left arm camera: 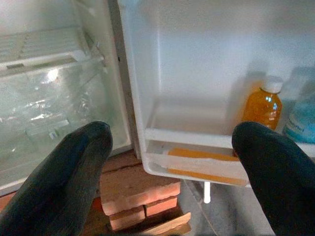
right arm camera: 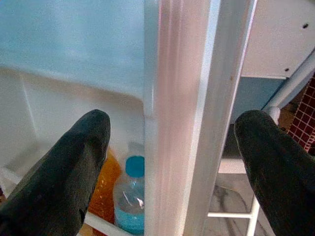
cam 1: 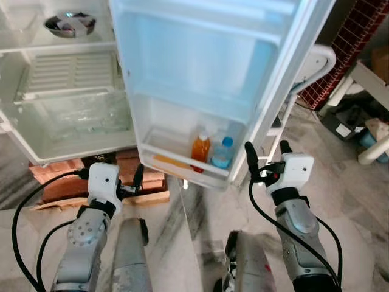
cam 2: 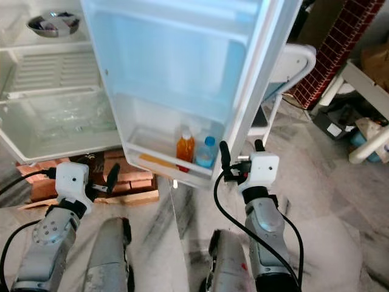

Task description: Restocking fridge

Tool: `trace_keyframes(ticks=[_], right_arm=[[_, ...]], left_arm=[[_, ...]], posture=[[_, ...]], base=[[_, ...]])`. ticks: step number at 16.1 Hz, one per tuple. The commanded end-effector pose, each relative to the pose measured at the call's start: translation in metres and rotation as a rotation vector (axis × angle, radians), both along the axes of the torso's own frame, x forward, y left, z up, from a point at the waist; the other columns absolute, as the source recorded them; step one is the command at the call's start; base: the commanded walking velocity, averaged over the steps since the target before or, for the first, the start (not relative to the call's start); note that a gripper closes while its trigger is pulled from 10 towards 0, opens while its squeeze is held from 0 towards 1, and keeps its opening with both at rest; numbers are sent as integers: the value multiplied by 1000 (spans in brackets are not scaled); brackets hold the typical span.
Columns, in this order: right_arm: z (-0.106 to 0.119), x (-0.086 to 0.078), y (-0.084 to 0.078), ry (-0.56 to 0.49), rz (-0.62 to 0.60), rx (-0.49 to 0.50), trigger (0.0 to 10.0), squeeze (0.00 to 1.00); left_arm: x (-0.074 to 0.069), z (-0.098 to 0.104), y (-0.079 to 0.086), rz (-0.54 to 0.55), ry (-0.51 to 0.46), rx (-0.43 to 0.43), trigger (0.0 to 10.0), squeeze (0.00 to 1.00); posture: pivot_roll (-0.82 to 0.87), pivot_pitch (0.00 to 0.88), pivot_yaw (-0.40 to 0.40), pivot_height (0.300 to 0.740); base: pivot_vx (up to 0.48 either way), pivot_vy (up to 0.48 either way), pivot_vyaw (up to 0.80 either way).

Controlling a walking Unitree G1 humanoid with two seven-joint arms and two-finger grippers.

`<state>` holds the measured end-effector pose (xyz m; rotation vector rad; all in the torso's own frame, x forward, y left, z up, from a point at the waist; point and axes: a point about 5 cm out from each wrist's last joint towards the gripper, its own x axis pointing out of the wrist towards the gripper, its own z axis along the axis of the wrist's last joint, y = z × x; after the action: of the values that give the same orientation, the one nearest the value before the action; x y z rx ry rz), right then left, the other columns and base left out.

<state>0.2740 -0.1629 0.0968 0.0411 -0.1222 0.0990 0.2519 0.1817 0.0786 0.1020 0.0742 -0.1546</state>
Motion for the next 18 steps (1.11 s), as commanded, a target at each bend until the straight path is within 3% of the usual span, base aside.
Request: trace_keyframes(ticks=[1, 3, 5, 8, 9, 11, 12, 14, 18], right_arm=[[8, 3, -1, -23, -12, -5, 10000, 0], [7, 3, -3, -15, -55, -16, 10000, 0], [4, 1, -4, 4, -64, -9, 10000, 0], [-2, -8, -11, 43, -100, 40, 10000, 0], [-10, -18, -17, 88, -115, 78, 10000, 0], [-18, -28, -20, 121, -95, 53, 10000, 0], [-19, -29, -20, 130, -95, 53, 10000, 0], [-27, -30, -22, 206, -116, 164, 10000, 0], [-32, -28, -7, 254, 26, 220, 10000, 0]], left_arm=[[1, 4, -3, -11, -17, 14, 10000, 0], [6, 7, -1, -1, -24, 35, 10000, 0], [6, 3, 5, 57, -3, 1, 10000, 0], [-4, -8, -11, -3, 33, -12, 10000, 0], [-6, -9, -17, -26, 32, -13, 10000, 0], [-4, -9, -17, -19, 32, -12, 10000, 0], [-4, -10, -16, -16, 33, -13, 10000, 0], [-2, -10, -14, 4, 33, -6, 10000, 0], [-2, -15, -11, 23, 56, 19, 10000, 0]], posture=[[125, 49, -82, 645], [121, 50, -87, 670], [107, 56, -84, 695], [102, 54, -86, 735], [106, 50, -94, 740], [104, 49, -100, 740], [104, 49, -104, 740], [104, 48, -108, 740], [102, 43, -96, 740]], base=[[0, 0, 0], [0, 0, 0], [0, 0, 0], [0, 0, 0], [0, 0, 0], [0, 0, 0], [0, 0, 0], [0, 0, 0], [0, 0, 0]])
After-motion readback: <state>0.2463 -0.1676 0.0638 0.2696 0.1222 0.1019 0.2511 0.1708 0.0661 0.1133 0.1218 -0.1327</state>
